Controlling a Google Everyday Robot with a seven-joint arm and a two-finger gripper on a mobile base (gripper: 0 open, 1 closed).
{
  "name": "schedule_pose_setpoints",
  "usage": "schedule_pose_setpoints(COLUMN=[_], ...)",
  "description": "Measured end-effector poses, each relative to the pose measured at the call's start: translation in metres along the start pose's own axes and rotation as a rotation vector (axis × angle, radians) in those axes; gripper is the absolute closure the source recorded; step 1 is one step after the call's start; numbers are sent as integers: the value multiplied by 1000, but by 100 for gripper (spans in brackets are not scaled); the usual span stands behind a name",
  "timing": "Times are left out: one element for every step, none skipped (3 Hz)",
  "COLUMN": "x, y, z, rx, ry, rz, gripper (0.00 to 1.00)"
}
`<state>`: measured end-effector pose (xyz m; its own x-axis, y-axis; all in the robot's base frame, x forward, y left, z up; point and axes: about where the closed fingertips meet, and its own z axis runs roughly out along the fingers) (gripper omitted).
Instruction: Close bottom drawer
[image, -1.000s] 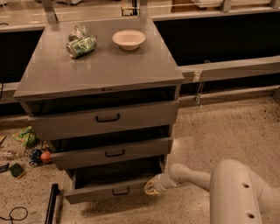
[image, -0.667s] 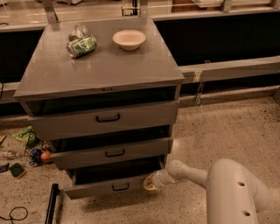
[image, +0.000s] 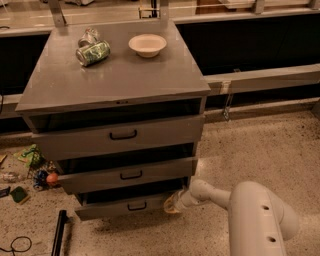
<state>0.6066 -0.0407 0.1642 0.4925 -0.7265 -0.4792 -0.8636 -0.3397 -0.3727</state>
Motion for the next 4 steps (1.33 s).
schedule_pose_setpoints(x=[12,22,28,31], y=[-15,-26,-35,-40], z=[5,4,5,7], rx=[7,26,36,48], ry=[28,57,70,76], rz=[-30,-47,-63,-69], gripper=[100,100,100,100])
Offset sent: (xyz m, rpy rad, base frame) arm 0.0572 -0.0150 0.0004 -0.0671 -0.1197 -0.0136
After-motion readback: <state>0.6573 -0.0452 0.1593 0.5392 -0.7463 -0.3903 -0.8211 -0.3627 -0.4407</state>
